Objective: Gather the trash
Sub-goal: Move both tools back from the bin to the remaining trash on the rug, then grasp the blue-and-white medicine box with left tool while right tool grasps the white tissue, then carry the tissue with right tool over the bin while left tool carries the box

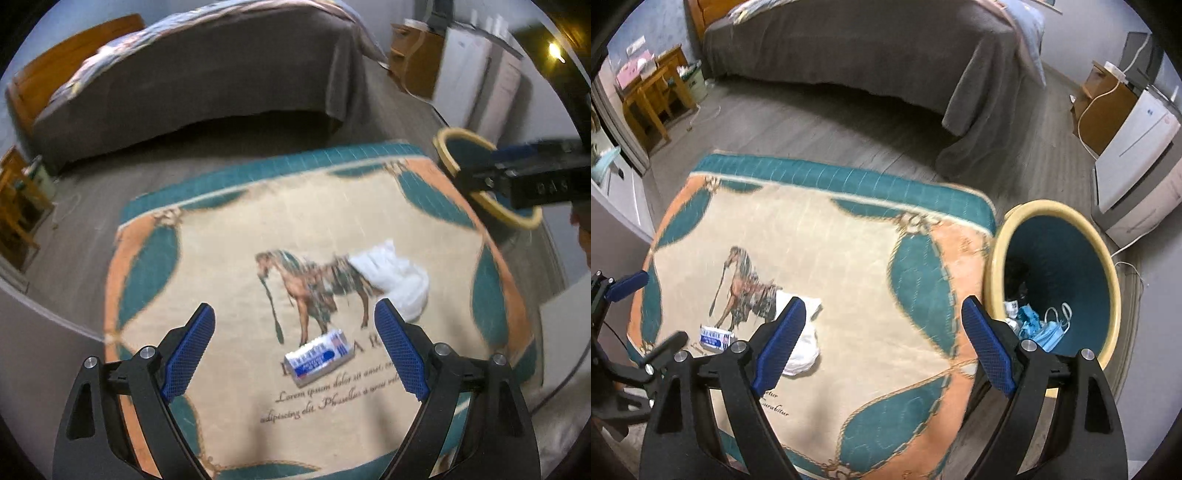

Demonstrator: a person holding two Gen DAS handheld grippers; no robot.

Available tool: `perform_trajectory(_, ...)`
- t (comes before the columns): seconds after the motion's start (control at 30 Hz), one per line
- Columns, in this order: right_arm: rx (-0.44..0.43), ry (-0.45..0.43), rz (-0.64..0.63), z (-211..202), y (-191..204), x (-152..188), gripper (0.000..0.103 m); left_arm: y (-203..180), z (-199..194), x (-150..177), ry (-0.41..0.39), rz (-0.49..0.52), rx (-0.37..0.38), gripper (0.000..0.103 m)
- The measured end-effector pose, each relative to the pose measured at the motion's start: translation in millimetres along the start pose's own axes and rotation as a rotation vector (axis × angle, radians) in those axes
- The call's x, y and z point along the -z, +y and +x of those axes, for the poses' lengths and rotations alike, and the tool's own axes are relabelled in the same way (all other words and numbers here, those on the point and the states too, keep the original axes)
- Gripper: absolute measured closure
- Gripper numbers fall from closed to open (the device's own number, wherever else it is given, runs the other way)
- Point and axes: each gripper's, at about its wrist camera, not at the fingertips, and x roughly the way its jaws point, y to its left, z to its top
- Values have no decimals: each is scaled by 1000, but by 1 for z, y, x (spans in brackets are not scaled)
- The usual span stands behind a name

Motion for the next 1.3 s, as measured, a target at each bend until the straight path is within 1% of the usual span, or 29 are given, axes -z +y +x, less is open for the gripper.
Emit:
perform_trajectory(0.07, 4, 29, 2, 9, 8, 3, 19, -3, 9, 9, 24, 37, 16, 15)
perform_trajectory(0.2, -3, 69, 10, 21, 21, 7, 21, -7, 25, 22, 68, 80, 53, 15)
perform_trajectory(0.27, -5, 90, -5, 27, 30, 9, 24, -10, 31, 27, 85, 111, 53, 15)
perform_trajectory(0.33, -7, 109, -17, 33, 39, 10, 24, -12, 38, 32, 105, 135, 56, 15)
perform_trajectory(0.43, -12, 143, -28, 44, 47, 14, 25, -12, 44, 36, 121, 160, 63, 19)
perform_trajectory(0.53, -22, 186, -23, 57, 50, 17, 29, -11, 48, 37, 130, 170, 71, 21)
perform_trajectory(0.6, -35, 213, -10, 64, 51, 19, 30, -11, 51, 38, 137, 181, 75, 23)
perform_trajectory(0.7, -36, 244, -16, 73, 53, 21, 34, -11, 57, 38, 147, 196, 76, 25)
perform_trajectory(0.83, -48, 284, -30, 83, 57, 24, 48, -12, 62, 38, 164, 205, 80, 30)
perform_trajectory(0.9, -54, 299, -35, 87, 58, 25, 52, -12, 63, 38, 161, 202, 87, 32)
perform_trajectory(0.93, -61, 305, -40, 89, 59, 25, 58, -13, 63, 37, 160, 202, 91, 36)
perform_trajectory(0.97, -67, 311, -45, 90, 60, 26, 65, -13, 63, 37, 159, 201, 97, 42)
perform_trajectory(1.0, -73, 314, -49, 91, 60, 26, 69, -14, 63, 36, 157, 202, 102, 46)
perform_trajectory(1.03, -80, 315, -49, 90, 60, 25, 77, -15, 62, 35, 156, 204, 107, 54)
perform_trajectory(1.07, -87, 313, -46, 90, 59, 24, 80, -16, 62, 33, 155, 205, 111, 62)
perform_trajectory(1.1, -91, 308, -47, 89, 58, 23, 81, -17, 63, 32, 155, 207, 114, 63)
perform_trajectory(1.13, -93, 303, -49, 87, 58, 22, 84, -18, 64, 31, 154, 208, 110, 68)
perform_trajectory(1.17, -96, 295, -47, 85, 57, 21, 85, -18, 64, 29, 154, 205, 111, 73)
perform_trajectory(1.23, -103, 275, -35, 78, 51, 17, 87, -16, 62, 24, 147, 185, 117, 78)
perform_trajectory(1.3, -105, 247, -13, 70, 40, 12, 87, -14, 58, 17, 130, 157, 127, 79)
